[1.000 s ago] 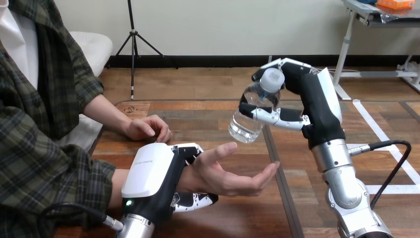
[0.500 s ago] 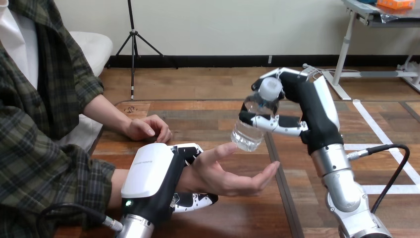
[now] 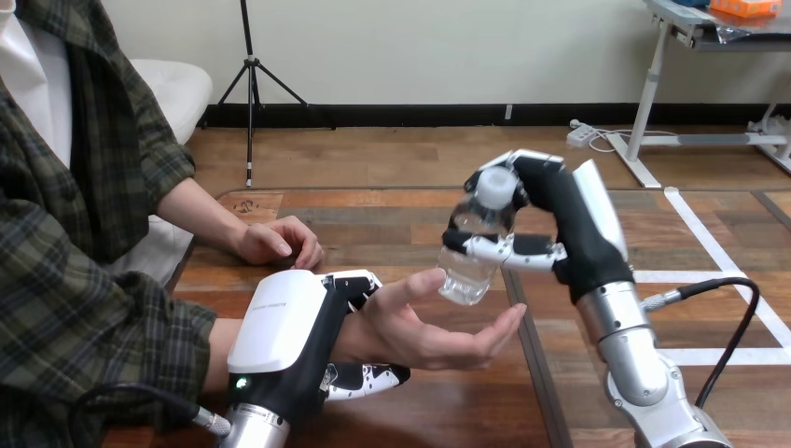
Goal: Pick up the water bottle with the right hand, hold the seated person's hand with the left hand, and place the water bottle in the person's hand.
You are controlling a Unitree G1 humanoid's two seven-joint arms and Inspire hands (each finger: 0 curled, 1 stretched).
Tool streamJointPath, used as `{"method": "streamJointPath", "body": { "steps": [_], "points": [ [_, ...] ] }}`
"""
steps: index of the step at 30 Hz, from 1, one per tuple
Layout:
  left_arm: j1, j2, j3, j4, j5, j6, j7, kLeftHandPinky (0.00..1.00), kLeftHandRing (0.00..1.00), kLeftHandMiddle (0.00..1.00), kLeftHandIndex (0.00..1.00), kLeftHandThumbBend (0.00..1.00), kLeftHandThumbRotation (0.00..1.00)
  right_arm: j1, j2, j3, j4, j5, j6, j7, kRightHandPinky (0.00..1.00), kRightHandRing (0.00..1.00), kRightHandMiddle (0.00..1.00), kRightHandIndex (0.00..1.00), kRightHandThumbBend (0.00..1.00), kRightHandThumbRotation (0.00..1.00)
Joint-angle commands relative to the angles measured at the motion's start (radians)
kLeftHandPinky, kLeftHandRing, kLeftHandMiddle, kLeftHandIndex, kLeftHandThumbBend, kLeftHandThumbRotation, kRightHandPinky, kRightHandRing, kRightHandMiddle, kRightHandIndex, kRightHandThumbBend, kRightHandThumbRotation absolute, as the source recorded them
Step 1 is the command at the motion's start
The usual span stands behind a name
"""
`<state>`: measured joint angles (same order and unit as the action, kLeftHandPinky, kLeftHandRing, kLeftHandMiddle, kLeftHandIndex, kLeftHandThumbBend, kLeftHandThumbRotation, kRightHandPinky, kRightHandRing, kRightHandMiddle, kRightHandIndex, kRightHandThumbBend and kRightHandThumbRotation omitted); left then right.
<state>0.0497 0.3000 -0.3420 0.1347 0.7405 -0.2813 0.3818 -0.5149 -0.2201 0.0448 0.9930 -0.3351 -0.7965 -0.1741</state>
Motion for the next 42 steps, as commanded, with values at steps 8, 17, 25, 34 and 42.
{"method": "streamJointPath", "body": {
  "steps": [8,17,25,34,42],
  "points": [
    [-0.020,-0.016,-0.021,-0.023,0.005,-0.032,0.000,0.39,0.41,0.45,0.46,0.81,0.00,-0.127,-0.003,0.024,0.047,-0.012,-0.030,-0.033,0.49,0.45,0.49,0.50,0.73,0.00],
    [-0.022,-0.014,-0.020,-0.020,0.006,-0.039,0.006,0.39,0.41,0.45,0.46,0.82,0.00,-0.118,-0.001,0.031,0.066,0.003,-0.028,-0.007,0.40,0.43,0.49,0.51,0.72,0.00],
    [-0.021,-0.014,-0.018,-0.023,0.006,-0.033,0.003,0.39,0.41,0.45,0.46,0.82,0.00,-0.093,-0.008,0.042,0.050,-0.003,-0.037,0.011,0.37,0.43,0.50,0.52,0.69,0.00],
    [-0.022,-0.013,-0.016,-0.025,0.005,-0.030,-0.002,0.39,0.41,0.45,0.46,0.81,0.00,-0.064,-0.010,0.048,0.029,-0.007,-0.060,0.016,0.38,0.43,0.49,0.50,0.70,0.00],
    [-0.025,-0.012,-0.016,-0.022,0.010,-0.028,0.002,0.40,0.42,0.45,0.46,0.81,0.00,-0.037,-0.013,0.047,0.015,0.010,-0.096,0.031,0.39,0.43,0.49,0.50,0.71,0.00]
  ]
}}
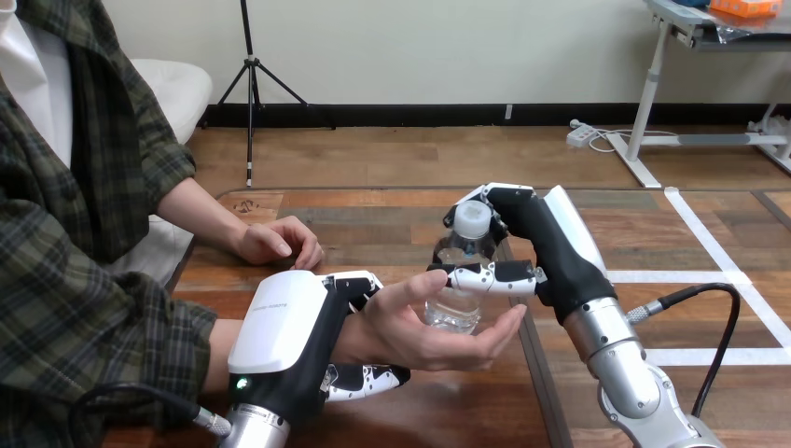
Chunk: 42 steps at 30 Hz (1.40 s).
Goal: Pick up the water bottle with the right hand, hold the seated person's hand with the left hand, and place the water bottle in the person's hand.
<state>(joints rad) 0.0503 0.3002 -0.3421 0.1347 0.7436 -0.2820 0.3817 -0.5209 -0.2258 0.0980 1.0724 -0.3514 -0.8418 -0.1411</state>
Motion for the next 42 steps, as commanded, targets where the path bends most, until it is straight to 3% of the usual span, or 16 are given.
{"method": "streamJointPath", "body": {
  "steps": [1,18,42],
  "points": [
    [-0.025,-0.012,-0.016,-0.024,0.007,-0.026,0.000,0.40,0.42,0.45,0.46,0.81,0.00,-0.025,-0.008,-0.007,-0.071,0.029,-0.054,0.002,0.39,0.43,0.49,0.50,0.71,0.00],
    [-0.029,-0.011,-0.015,-0.023,0.011,-0.024,-0.004,0.40,0.42,0.45,0.46,0.81,0.00,0.060,-0.019,-0.016,-0.169,0.076,-0.083,0.056,0.42,0.44,0.49,0.50,0.70,0.00],
    [-0.035,-0.013,-0.012,-0.021,0.004,-0.017,-0.019,0.40,0.42,0.45,0.46,0.81,0.00,0.172,-0.029,-0.024,-0.337,0.113,-0.057,0.093,0.43,0.45,0.49,0.50,0.70,0.00]
  ]
}}
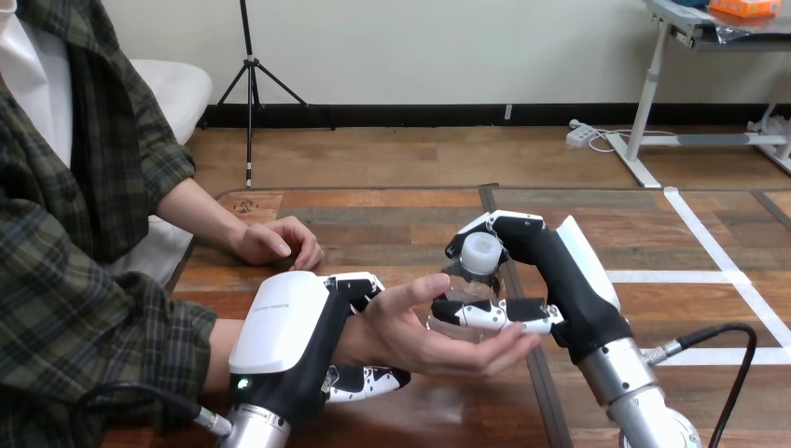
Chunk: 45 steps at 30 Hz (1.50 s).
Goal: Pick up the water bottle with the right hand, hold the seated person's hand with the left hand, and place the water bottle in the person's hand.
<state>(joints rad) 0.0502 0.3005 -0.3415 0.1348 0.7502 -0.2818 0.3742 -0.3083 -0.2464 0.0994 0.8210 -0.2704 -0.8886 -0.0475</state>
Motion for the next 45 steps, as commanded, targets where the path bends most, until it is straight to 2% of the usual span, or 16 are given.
{"method": "streamJointPath", "body": {
  "steps": [1,9,24,30,33,45],
  "points": [
    [-0.035,-0.013,-0.012,-0.020,-0.001,-0.018,-0.010,0.40,0.42,0.45,0.46,0.81,0.00,-0.039,-0.010,-0.026,-0.090,0.033,-0.008,0.000,0.43,0.45,0.49,0.50,0.70,0.00],
    [-0.036,-0.012,-0.010,-0.019,0.000,-0.023,-0.008,0.40,0.42,0.45,0.46,0.81,0.00,-0.034,-0.013,-0.030,-0.095,0.032,-0.014,0.001,0.43,0.44,0.49,0.50,0.69,0.00],
    [-0.038,-0.009,-0.006,-0.019,0.002,-0.023,-0.007,0.40,0.42,0.45,0.46,0.82,0.00,-0.018,-0.008,-0.033,-0.125,0.036,0.012,0.001,0.42,0.43,0.49,0.51,0.70,0.00],
    [-0.038,-0.006,-0.005,-0.020,0.002,-0.022,-0.010,0.40,0.42,0.45,0.46,0.82,0.00,-0.016,-0.007,-0.033,-0.128,0.042,0.000,0.004,0.41,0.43,0.49,0.51,0.70,0.00],
    [-0.039,-0.006,-0.004,-0.017,-0.001,-0.025,-0.009,0.40,0.42,0.45,0.46,0.82,0.00,-0.011,-0.008,-0.032,-0.143,0.041,0.017,0.004,0.41,0.43,0.49,0.51,0.70,0.00],
    [-0.041,-0.003,-0.003,-0.021,0.003,-0.020,-0.015,0.41,0.42,0.46,0.46,0.81,0.00,-0.007,-0.009,-0.028,-0.151,0.046,0.018,0.006,0.41,0.43,0.48,0.50,0.71,0.00]
  ]
}}
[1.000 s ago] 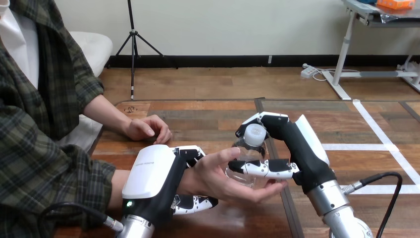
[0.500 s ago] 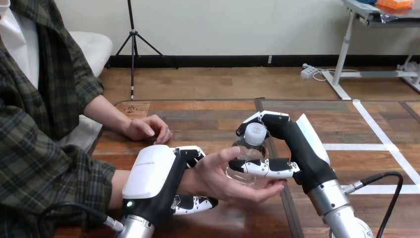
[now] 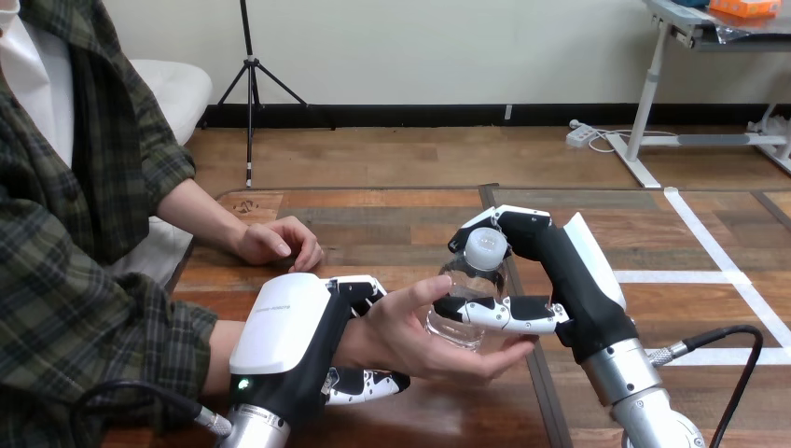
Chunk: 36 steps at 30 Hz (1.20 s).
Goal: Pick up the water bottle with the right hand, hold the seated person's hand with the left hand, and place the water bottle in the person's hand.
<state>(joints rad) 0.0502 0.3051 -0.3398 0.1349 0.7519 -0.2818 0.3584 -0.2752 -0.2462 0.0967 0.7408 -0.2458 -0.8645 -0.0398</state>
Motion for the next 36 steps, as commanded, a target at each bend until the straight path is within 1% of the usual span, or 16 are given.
{"method": "streamJointPath", "body": {
  "steps": [1,17,27,36],
  "points": [
    [-0.042,-0.007,-0.005,-0.021,0.004,-0.020,0.002,0.41,0.42,0.46,0.46,0.81,0.00,-0.040,-0.009,-0.026,-0.071,0.022,-0.004,-0.002,0.41,0.43,0.48,0.50,0.71,0.00],
    [-0.045,-0.005,-0.003,-0.019,0.003,-0.021,0.000,0.40,0.42,0.46,0.46,0.82,0.00,-0.035,-0.008,-0.026,-0.087,0.028,0.007,0.004,0.42,0.44,0.48,0.50,0.71,0.00],
    [-0.044,-0.006,-0.002,-0.024,0.001,-0.018,-0.002,0.40,0.42,0.46,0.46,0.82,0.00,-0.022,-0.004,-0.026,-0.113,0.047,0.018,0.027,0.41,0.43,0.48,0.50,0.72,0.00],
    [-0.043,-0.006,0.000,-0.027,-0.002,-0.015,-0.007,0.40,0.43,0.46,0.46,0.82,0.00,-0.006,-0.003,-0.023,-0.130,0.070,0.014,0.057,0.42,0.43,0.48,0.50,0.70,0.00]
  ]
}}
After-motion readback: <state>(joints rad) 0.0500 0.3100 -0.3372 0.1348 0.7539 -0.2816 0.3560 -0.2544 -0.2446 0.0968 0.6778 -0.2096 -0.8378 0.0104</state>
